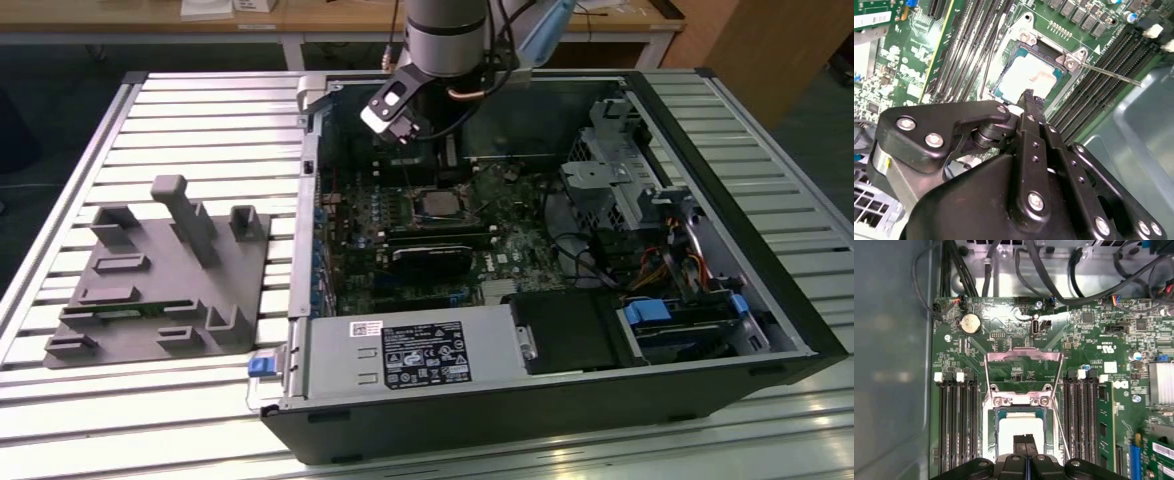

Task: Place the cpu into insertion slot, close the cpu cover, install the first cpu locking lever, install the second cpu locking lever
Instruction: 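Place the cpu into insertion slot, then close the cpu cover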

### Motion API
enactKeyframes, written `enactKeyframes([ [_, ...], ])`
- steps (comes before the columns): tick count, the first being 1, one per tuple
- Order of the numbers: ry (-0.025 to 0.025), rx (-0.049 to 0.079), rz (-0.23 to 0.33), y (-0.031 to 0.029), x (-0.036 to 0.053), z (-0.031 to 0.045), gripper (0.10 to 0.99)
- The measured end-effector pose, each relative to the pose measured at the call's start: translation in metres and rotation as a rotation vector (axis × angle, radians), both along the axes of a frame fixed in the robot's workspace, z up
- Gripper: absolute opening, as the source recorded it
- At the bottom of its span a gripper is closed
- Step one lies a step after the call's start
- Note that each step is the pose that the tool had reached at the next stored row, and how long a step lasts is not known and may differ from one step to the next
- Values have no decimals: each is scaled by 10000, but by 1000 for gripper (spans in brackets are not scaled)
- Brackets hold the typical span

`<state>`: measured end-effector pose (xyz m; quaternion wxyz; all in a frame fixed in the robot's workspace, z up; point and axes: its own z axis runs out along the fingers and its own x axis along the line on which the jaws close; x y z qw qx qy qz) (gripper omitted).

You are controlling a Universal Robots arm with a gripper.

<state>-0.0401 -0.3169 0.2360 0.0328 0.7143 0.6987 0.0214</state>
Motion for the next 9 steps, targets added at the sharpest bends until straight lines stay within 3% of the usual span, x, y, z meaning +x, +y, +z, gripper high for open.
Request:
enactKeyframes([
  [9,-14,1,-1,0,0,26,106],
])
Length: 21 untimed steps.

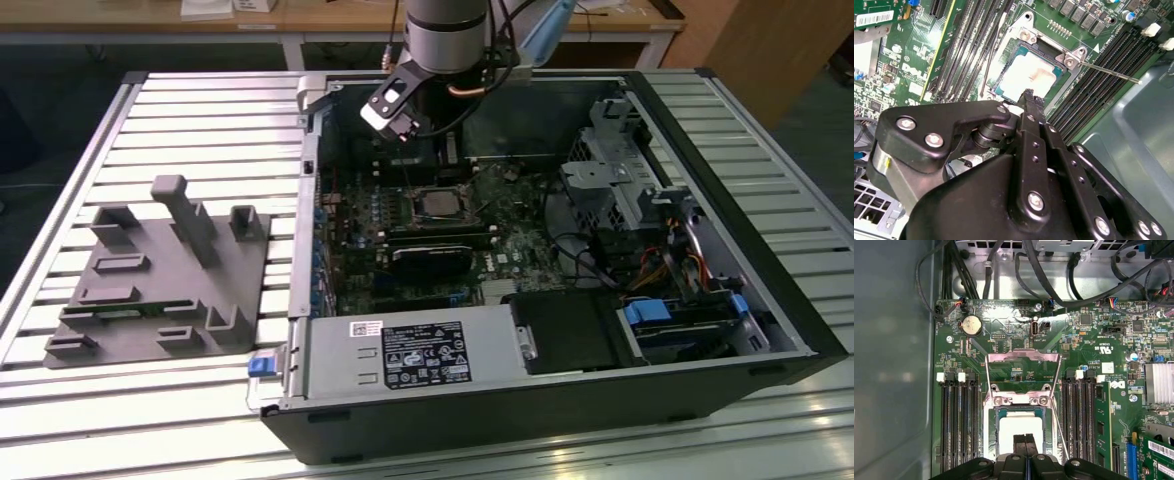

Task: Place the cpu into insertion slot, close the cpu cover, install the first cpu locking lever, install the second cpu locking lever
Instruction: 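Close the cpu cover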

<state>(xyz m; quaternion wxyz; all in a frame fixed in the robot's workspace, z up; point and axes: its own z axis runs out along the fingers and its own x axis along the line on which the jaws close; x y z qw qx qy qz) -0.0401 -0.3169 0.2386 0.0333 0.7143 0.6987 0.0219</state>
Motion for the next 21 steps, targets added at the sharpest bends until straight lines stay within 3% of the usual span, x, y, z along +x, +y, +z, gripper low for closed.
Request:
enactKeyframes([
  [6,4,-6,0,-1,-1,9,106],
  [16,0,-1,-1,0,0,144,106],
  [21,-1,1,0,0,0,149,106],
])
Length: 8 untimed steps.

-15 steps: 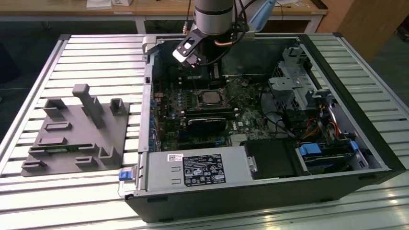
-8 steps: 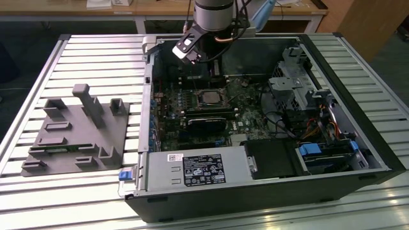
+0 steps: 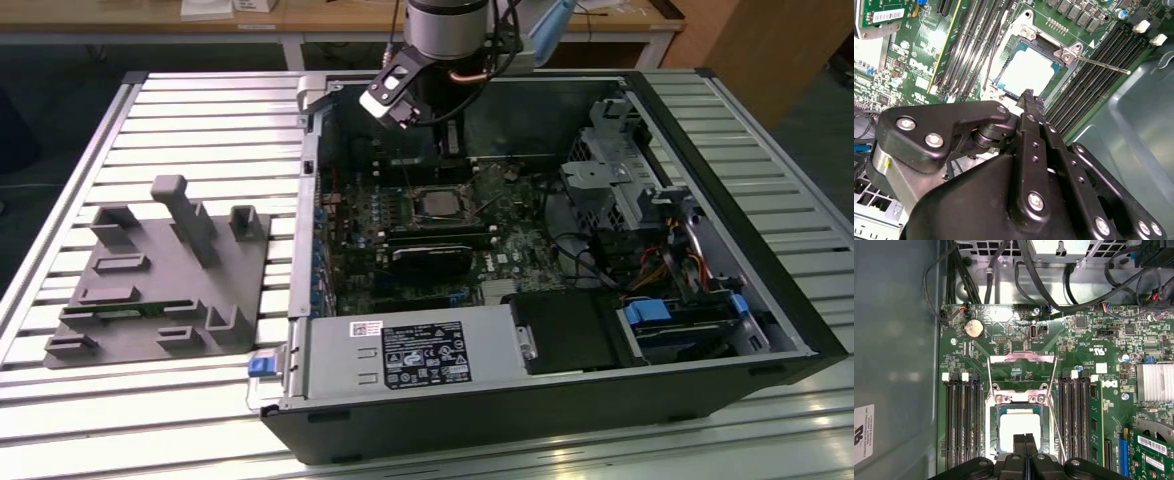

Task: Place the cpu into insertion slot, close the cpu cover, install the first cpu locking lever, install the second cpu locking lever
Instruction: 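Close the cpu cover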

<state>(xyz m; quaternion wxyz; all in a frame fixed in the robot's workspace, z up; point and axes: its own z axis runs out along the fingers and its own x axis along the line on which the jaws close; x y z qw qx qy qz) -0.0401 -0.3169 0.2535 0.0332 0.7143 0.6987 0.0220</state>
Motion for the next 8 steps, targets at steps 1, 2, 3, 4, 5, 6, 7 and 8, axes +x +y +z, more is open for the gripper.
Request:
enactKeyframes([
  [1,0,-1,1,0,1,0,106],
  [2,1,-1,1,0,7,1,106],
  [3,1,-2,0,0,15,1,106],
  [4,2,-3,0,0,28,1,106],
  [5,1,-2,-1,0,44,1,106],
  [6,0,-1,0,0,62,0,106],
  [7,1,-1,1,0,81,0,106],
  [8,1,-1,0,0,97,0,106],
])
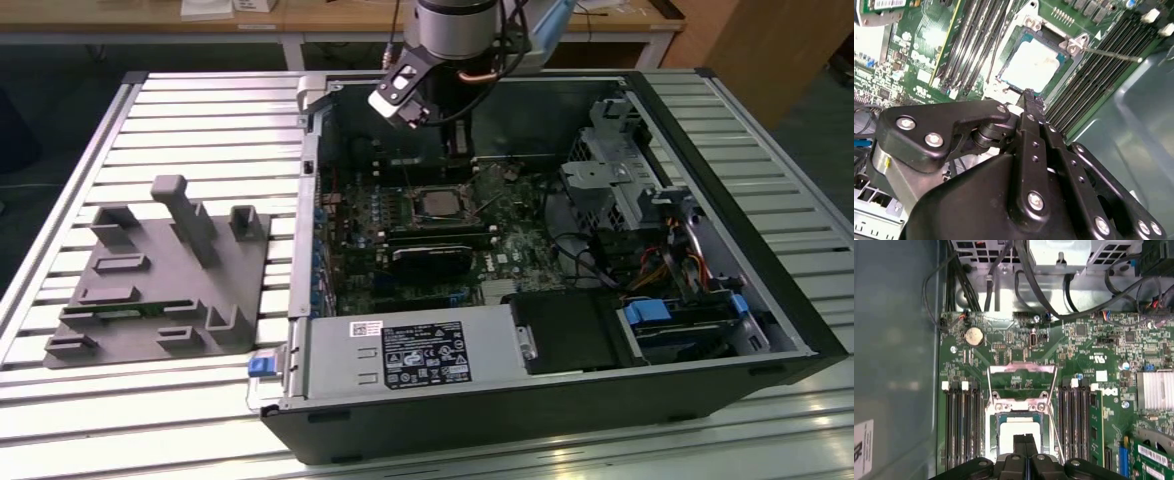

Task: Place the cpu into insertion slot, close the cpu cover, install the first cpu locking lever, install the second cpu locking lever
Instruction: 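Close the cpu cover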

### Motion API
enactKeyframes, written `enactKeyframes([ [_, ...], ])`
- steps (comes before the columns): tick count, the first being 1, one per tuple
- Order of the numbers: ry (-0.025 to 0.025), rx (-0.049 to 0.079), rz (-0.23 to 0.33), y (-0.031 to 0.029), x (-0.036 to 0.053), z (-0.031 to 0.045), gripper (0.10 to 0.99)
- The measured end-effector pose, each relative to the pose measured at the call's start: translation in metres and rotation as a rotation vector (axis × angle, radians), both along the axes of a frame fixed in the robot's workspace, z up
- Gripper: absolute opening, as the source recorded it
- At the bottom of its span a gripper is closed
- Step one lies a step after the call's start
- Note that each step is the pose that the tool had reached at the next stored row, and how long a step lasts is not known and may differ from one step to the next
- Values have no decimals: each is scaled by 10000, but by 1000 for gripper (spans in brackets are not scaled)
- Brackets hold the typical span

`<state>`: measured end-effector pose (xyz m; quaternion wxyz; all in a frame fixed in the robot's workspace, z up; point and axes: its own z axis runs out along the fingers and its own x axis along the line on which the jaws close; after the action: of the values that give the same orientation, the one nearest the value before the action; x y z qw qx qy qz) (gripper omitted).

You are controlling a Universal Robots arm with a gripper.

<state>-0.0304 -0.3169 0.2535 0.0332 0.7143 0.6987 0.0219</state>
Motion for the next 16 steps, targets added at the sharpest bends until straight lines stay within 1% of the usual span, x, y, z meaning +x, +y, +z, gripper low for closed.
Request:
enactKeyframes([
  [4,1,-2,-2,0,19,9,106],
  [11,1,-1,0,0,20,130,106],
  [16,-1,2,0,0,20,140,106],
])
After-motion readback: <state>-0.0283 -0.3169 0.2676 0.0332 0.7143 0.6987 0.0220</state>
